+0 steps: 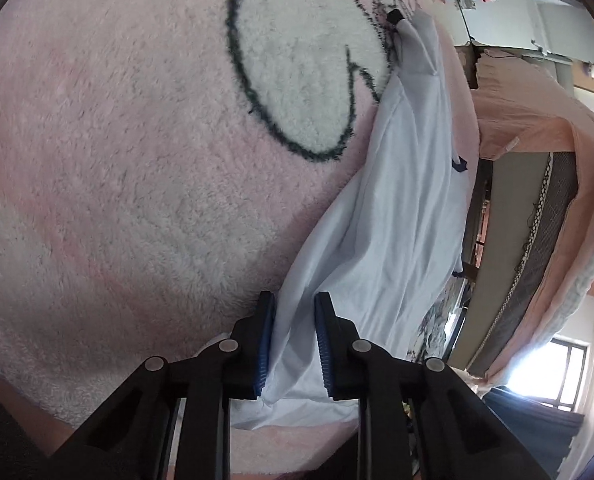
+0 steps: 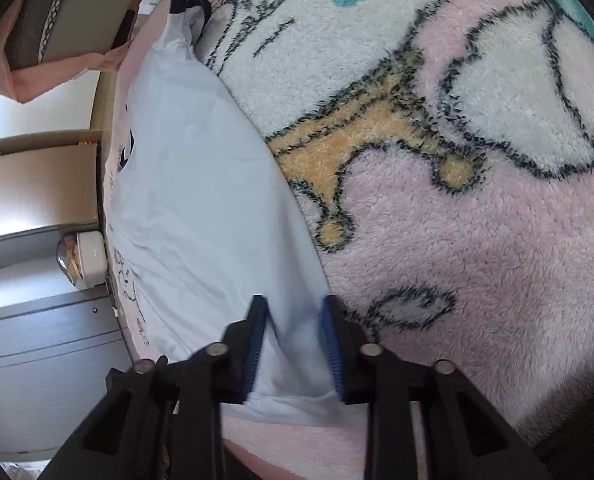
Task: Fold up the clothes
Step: 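Close both grippers on the shirt's side edge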
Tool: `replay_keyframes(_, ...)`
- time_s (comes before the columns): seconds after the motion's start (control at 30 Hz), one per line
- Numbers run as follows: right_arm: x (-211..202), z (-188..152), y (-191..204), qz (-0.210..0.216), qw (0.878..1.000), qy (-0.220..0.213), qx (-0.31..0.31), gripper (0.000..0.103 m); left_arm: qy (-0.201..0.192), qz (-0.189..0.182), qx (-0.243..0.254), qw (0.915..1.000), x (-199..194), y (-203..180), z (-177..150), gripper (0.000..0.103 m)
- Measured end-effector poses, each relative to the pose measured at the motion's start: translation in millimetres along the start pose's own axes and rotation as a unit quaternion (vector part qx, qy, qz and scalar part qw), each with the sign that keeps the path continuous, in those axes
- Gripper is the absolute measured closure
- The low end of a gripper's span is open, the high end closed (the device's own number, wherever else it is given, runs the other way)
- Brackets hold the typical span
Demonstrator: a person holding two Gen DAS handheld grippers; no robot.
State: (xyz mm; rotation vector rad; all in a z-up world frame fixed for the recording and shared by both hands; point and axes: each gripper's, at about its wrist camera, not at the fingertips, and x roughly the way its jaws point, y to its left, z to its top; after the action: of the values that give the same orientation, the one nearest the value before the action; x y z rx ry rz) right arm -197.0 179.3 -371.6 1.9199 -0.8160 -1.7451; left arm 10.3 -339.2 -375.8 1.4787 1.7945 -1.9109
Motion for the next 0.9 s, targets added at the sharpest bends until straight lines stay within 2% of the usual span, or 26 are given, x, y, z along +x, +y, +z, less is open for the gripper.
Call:
replay_keyframes(0.03,1,0,1,0.007,1.000,0.001,-0.002,0.094,-0.001,-0.002,0.001,1.0000,-2,-1,0,0.085)
replay_keyframes(0.13,1,-1,8,0.012,1.000,-0.002,-0.019,0.097,-0.008,-0.002,0.000,1.0000,-11,0,-1,0.085)
replay_keyframes(0.23,2,-5,14,0.039,0.999,0.006,-0.027,0.097,-0.013,-0.011,-0.007,0.9998,-23,1,-3,0.085)
replay_keyframes(0.4,17,-18,29,0.044,0.997,0.046,-0.043,0.097,-0.001,0.009,0.001,1.0000,-31,6,-14,0.085)
replay_keyframes(0.47,23,-22,37,0.039,0.996,0.053,-0.055,0.097,0.008,0.023,0.020,0.9995,-26,-1,-19,0.085)
replay_keyframes(0.57,24,-30,46,0.027,0.995,0.055,-0.075,0.097,0.004,0.056,0.033,0.9979,-23,-12,-22,0.085)
replay_keyframes(0.7,11,-34,43,0.049,0.995,0.051,-0.071,0.097,-0.006,0.112,0.022,0.9934,-26,-13,-21,0.085)
replay_keyframes(0.77,9,-36,41,0.048,0.995,0.055,-0.066,0.097,-0.011,0.154,0.041,0.9871,-29,-20,-20,0.085)
replay_keyframes(0.87,-3,-35,42,-0.002,0.996,0.039,-0.083,0.095,-0.028,0.214,0.110,0.9703,-36,-44,-20,0.084)
replay_keyframes(0.9,-8,-34,43,-0.018,0.995,0.031,-0.090,0.090,-0.032,0.213,0.127,0.9682,-37,-50,-20,0.084)
